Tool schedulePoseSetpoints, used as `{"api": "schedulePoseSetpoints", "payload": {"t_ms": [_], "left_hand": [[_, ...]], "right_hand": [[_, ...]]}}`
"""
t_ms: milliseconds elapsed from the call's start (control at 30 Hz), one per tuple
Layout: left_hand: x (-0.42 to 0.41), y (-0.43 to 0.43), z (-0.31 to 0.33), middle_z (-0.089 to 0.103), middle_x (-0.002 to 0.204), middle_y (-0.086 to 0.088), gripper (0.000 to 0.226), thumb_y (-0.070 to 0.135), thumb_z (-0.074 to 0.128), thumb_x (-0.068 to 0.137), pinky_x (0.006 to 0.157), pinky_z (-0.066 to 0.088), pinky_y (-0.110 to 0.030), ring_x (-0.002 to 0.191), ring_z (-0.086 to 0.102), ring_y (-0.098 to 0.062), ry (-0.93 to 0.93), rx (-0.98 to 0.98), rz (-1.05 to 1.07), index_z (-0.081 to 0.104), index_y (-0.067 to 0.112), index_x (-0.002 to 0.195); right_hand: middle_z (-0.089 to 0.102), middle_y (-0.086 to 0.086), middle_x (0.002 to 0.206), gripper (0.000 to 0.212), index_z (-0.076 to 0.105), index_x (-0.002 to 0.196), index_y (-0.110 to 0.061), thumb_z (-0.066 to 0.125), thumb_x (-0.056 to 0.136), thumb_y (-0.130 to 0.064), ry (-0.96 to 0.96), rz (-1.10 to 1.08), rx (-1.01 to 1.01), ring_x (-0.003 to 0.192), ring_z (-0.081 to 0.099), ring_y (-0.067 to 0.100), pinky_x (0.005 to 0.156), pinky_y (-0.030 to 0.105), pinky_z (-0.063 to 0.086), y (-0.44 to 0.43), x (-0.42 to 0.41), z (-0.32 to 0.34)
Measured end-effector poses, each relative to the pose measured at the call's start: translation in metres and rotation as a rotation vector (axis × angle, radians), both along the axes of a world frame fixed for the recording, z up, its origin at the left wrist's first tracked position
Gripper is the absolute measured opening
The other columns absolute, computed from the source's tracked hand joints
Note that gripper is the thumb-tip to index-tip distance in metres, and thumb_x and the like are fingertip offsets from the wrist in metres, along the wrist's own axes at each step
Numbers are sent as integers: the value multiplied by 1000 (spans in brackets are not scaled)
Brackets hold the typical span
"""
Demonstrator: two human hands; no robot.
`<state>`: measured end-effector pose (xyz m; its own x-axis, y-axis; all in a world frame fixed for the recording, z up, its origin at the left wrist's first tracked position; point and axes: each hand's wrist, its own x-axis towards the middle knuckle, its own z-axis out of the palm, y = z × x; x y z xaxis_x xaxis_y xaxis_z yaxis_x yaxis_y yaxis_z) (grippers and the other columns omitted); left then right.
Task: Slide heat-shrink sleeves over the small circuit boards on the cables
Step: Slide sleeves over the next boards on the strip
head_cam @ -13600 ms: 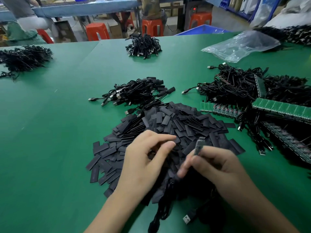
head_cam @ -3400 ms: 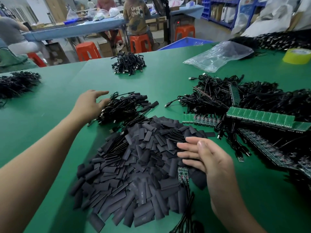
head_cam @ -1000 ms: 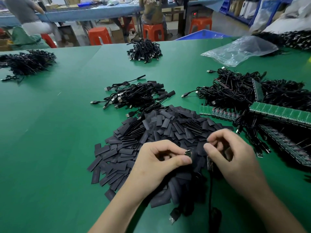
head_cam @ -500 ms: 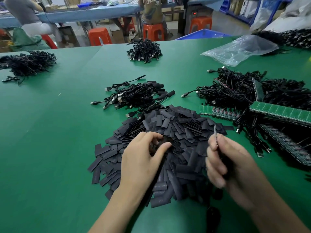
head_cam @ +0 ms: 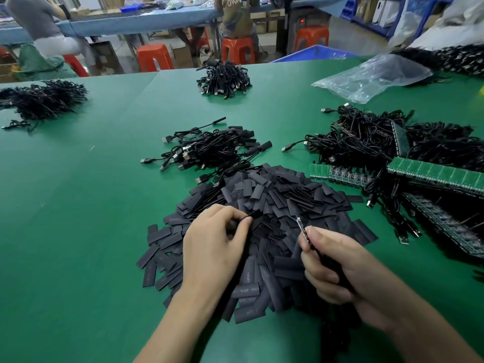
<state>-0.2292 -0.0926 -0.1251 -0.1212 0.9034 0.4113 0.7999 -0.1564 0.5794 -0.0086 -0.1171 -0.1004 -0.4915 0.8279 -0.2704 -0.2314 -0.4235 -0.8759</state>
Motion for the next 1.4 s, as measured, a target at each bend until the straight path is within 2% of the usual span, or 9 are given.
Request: {"api": "schedulePoseSetpoints", "payload": {"t_ms": [133,300,433,600,767,900,967,1067,1400], "left_hand": [[-3,-3,9,73,90,23,4,29,77,89,79,56,-31,86,69,-2,-144,87,-219,77,31,92],[9,-10,6,76,96,13,11,23,78,89,82,54,-20,92,69,2,-153,212,-508,82,17,97],[11,-10,1,76,100,8,16,23,79,90,85,55,-23,96,70,-3,-152,236,-543,80,14,104],[14,-10,-1,73,104,8,27,30,79,90,86,53,-27,97,68,-8,-132,180,-567,78,15,112],[13,-7,3,72,100,11,19,24,81,85,85,51,-21,96,69,-9,-275,105,-512,81,17,104],[10,-6,4,74,99,13,19,16,84,81,86,49,-16,96,71,-8,-323,95,-449,82,19,100],[10,-6,4,75,98,12,18,16,84,80,85,49,-16,95,71,-8,-332,94,-435,82,18,98],[11,-6,4,76,95,11,16,16,84,80,83,50,-16,93,71,-8,-338,90,-436,82,17,96],[11,-7,5,74,97,10,18,19,83,81,83,50,-17,93,70,-7,-294,94,-463,82,15,99]], "right_hand": [[26,-1,54,31,60,82,-14,57,96,-41,-16,-26,-15,35,19,7,37,16,20,-1,-4,-2],[24,-2,52,32,68,80,-14,64,87,-45,-58,-141,3,35,18,7,37,15,18,0,-5,-3],[27,-1,50,23,65,72,-16,67,82,-37,-139,-164,60,33,21,7,38,13,19,1,-6,-4],[28,0,48,25,60,75,-9,62,96,-21,-243,-185,187,35,21,11,36,17,20,-2,-9,-10],[33,2,54,39,63,78,-13,53,98,-44,-292,-257,322,41,30,14,40,20,29,-1,-7,-7],[33,-5,53,44,56,73,-15,49,92,-54,-538,-259,529,48,32,16,47,32,28,1,1,-4],[34,-6,51,41,54,75,-15,48,95,-51,-648,-251,631,49,32,12,50,33,28,0,3,-5],[37,-8,50,37,54,74,-16,53,104,-38,-722,-243,718,48,32,5,48,24,27,-1,1,-6],[40,-7,52,35,54,69,-19,56,101,-33,-786,-200,753,48,34,5,48,25,26,-3,-2,-9]]}}
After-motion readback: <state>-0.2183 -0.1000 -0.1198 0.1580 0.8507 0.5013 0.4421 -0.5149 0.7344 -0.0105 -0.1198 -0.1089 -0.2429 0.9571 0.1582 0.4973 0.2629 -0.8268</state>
